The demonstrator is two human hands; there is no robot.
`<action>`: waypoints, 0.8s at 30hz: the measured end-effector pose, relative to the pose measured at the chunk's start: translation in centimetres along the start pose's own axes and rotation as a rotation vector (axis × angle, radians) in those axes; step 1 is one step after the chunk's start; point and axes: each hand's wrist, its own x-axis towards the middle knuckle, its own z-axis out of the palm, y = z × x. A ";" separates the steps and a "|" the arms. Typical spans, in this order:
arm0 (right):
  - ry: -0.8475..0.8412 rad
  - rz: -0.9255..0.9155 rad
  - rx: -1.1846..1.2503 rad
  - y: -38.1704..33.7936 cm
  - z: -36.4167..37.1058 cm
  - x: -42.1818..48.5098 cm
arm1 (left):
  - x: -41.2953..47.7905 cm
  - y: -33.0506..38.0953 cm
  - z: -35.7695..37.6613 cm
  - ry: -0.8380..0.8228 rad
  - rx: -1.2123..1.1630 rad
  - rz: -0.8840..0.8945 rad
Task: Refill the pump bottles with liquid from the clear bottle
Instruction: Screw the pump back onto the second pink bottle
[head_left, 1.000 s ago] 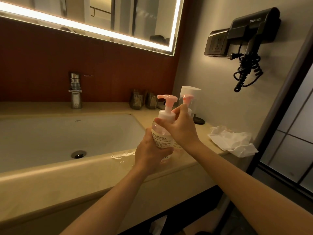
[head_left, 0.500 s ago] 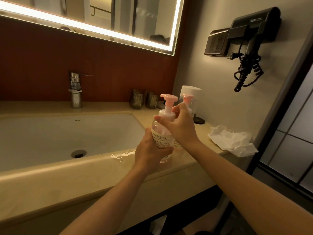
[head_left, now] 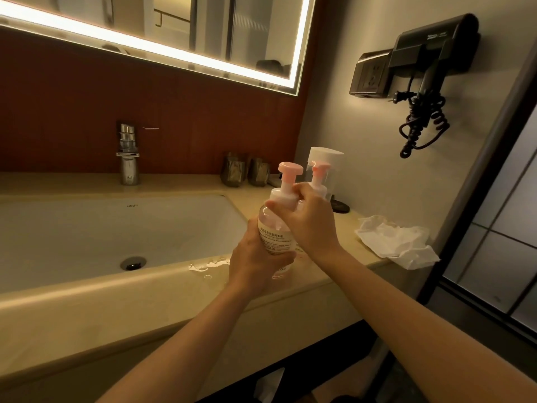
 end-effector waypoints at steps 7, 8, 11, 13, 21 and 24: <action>-0.155 0.045 0.054 -0.3 0.3 0.3 | -0.1 0.2 -0.1 0.007 -0.024 -0.010; -0.202 0.050 0.106 -0.4 0.2 0.1 | -0.2 0.2 -0.1 0.011 -0.022 -0.003; -0.221 0.049 0.126 -0.5 -0.2 -0.1 | -0.1 0.2 -0.1 0.015 -0.019 0.005; -0.139 0.017 0.029 -0.3 -0.2 -0.2 | -0.1 0.1 -0.1 0.015 -0.014 0.005; -0.005 0.017 -0.182 0.1 -0.4 0.3 | -0.1 0.0 -0.1 0.010 0.007 0.005; -0.169 0.009 -0.049 0.0 0.0 0.2 | -0.1 0.1 -0.1 0.017 0.009 0.015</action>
